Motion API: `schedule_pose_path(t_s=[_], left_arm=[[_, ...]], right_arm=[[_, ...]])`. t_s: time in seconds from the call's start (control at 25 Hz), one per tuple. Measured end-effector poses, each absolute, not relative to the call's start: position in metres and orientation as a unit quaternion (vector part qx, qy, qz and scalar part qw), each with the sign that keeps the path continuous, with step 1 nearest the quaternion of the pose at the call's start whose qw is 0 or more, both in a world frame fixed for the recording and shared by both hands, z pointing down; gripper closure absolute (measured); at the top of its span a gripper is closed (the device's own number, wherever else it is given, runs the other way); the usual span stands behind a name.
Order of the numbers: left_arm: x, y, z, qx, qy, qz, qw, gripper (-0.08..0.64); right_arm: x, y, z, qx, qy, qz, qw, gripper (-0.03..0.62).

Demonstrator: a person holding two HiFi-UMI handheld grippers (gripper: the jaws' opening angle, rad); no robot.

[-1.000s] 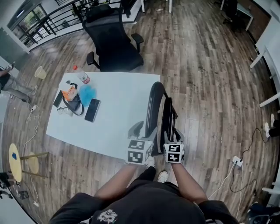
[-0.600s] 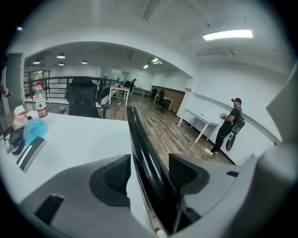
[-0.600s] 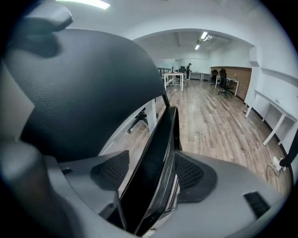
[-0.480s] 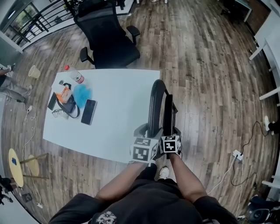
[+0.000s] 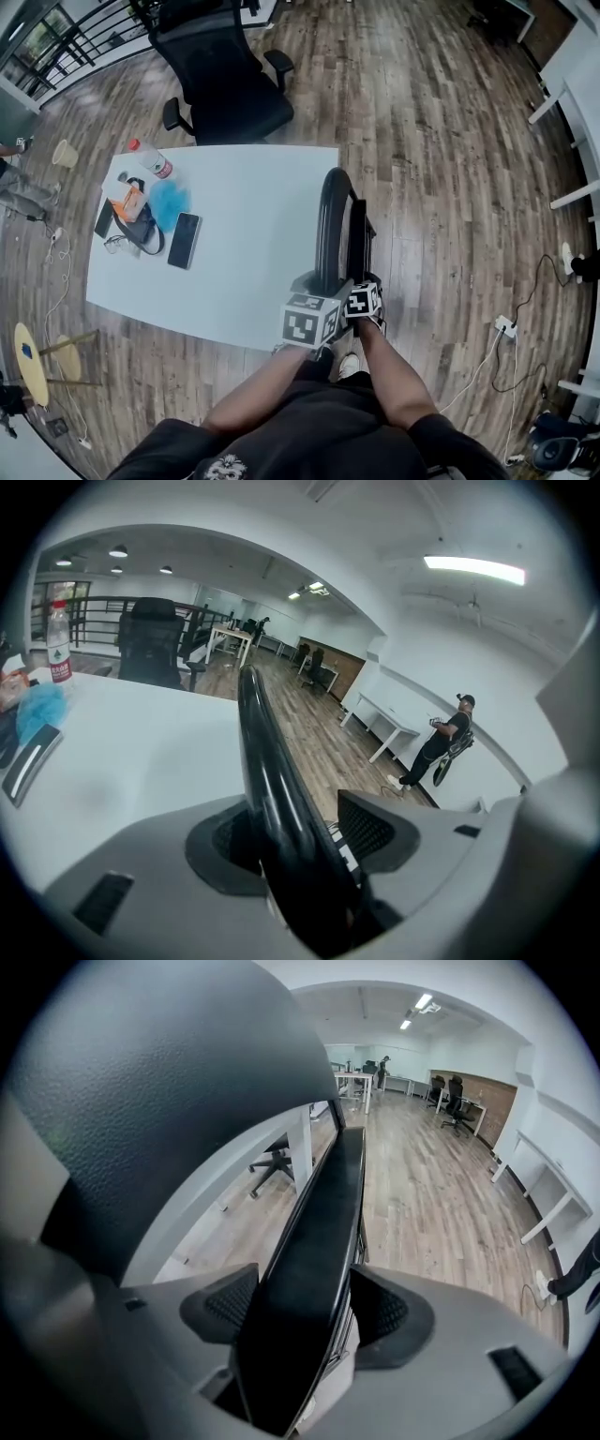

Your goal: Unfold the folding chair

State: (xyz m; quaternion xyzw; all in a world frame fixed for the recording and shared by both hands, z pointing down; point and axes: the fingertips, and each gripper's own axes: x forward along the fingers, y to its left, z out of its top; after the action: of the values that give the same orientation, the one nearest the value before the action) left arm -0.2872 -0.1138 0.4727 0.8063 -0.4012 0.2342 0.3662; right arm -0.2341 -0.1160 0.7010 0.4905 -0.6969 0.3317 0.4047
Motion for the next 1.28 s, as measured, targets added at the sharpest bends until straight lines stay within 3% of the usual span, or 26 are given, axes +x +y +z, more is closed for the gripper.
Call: schedule_pose_path(t_s=[0.64,1.08,1.28], left_arm=[[-0.281,-0.110,0.483,0.811,-0.389,0.290,0.326,0.343],[-0.250,-0.103,0.510,0.780,-0.396,0.358,0.325,0.342],[-0.224,-0.103,0.528,0.756,-0.414,0.378,0.339,0.345]], right_arm=[[-0.166,-0.114,0.687,0.512,-0.707,0.355,0.336,0.293],[-0.050,-0.102,0.689,0.439,-0.757,0.397,0.277,0.313],[0.002,-0.099,0.706,0.391,-0.779,0.422,0.249,0.244]])
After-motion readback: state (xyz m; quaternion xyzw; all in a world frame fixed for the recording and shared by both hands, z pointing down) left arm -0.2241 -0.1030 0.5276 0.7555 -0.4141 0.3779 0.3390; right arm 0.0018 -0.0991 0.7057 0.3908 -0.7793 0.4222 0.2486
